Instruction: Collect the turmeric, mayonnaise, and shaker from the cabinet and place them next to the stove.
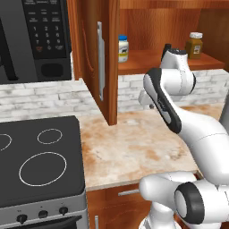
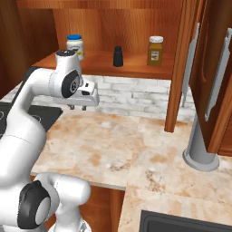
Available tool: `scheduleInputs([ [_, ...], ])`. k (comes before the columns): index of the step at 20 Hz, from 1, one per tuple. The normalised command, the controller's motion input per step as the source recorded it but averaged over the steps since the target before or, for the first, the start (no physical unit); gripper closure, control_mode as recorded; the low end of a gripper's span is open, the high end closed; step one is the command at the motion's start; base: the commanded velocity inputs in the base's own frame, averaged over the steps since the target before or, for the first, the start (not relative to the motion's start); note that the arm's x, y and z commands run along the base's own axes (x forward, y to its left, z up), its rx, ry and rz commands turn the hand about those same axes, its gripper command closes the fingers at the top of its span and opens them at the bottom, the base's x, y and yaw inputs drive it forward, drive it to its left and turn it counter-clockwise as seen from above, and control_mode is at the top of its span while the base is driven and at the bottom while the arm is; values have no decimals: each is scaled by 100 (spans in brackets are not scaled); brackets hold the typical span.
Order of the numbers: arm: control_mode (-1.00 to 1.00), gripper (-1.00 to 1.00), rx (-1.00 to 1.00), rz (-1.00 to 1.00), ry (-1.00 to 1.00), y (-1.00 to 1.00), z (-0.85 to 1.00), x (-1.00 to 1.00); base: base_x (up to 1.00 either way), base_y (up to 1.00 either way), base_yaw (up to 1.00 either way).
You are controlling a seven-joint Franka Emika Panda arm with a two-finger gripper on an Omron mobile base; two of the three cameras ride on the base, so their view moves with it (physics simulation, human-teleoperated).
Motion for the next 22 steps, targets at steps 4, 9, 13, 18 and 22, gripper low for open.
scheduleInputs([
  [4, -100, -100, 0, 0, -5, 0, 0, -19, 0, 0, 0],
  [9, -100, -100, 0, -5, -23, -45, 5, -55, 0, 0, 0],
  [13, -100, -100, 0, -11, -29, -73, 50, -13, 0, 0, 0],
  [18, -100, -100, 0, -10, -25, -48, 64, 8, 0, 0, 0],
  [22, -100, -100, 0, -8, -24, -38, 35, 20, 0, 0, 0],
])
